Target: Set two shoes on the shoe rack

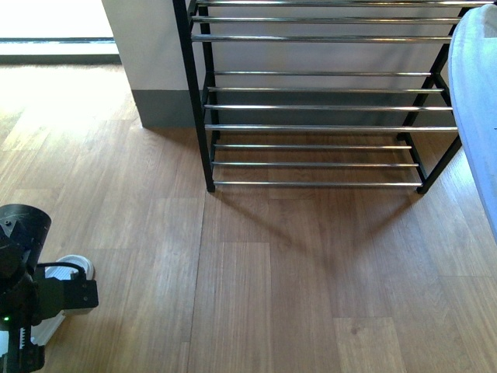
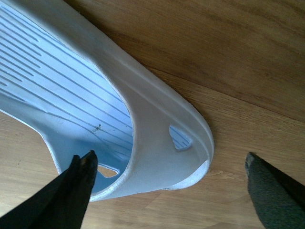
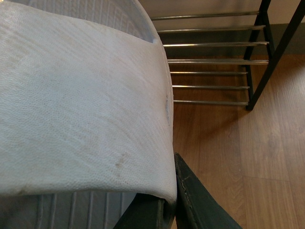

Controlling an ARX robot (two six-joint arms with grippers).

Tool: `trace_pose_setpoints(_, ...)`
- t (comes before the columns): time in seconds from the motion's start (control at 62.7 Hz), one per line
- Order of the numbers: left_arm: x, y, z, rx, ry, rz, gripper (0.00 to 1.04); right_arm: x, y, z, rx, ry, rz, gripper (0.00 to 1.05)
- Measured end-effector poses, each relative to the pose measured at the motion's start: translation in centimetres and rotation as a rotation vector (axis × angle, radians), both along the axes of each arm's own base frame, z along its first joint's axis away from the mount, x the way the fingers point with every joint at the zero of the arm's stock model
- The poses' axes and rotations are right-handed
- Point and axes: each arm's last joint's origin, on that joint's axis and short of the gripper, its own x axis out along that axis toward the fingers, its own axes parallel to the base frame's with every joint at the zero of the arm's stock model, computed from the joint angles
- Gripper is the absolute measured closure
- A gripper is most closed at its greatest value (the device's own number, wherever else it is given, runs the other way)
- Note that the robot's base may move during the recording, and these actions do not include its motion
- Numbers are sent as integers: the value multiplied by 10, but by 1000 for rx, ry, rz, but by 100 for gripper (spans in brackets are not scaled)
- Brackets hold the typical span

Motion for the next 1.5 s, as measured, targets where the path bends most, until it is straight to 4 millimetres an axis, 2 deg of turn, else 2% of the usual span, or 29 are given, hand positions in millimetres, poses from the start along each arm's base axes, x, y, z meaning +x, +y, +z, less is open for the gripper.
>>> trace_pose_setpoints(0.175,2,1,1,23,21,2,10,0,0,0,0,0,0,103)
trace_pose_setpoints(0.558,3,1,2,55,77,4,64,0,0,0,0,0,0,103)
trace_pose_setpoints(0.797,4,1,3,64,96,3,104,0,0,0,0,0,0,103)
trace_pose_setpoints(0.988,6,1,2,59,44,2,103,0,0,0,0,0,0,103)
trace_pose_setpoints(1.275,5,-3,-1,-137,-178,-142,61,0,0,0,0,0,0,103)
trace_pose_setpoints(1.371,6,-3,-1,-192,-246,-102,43,0,0,0,0,0,0,103)
trace_pose_setpoints(1.419,6,-2,0,-198,-271,-85,38,0,0,0,0,0,0,103)
trace_pose_setpoints(1.499,11,-11,9,-254,-268,-32,26,0,0,0,0,0,0,103)
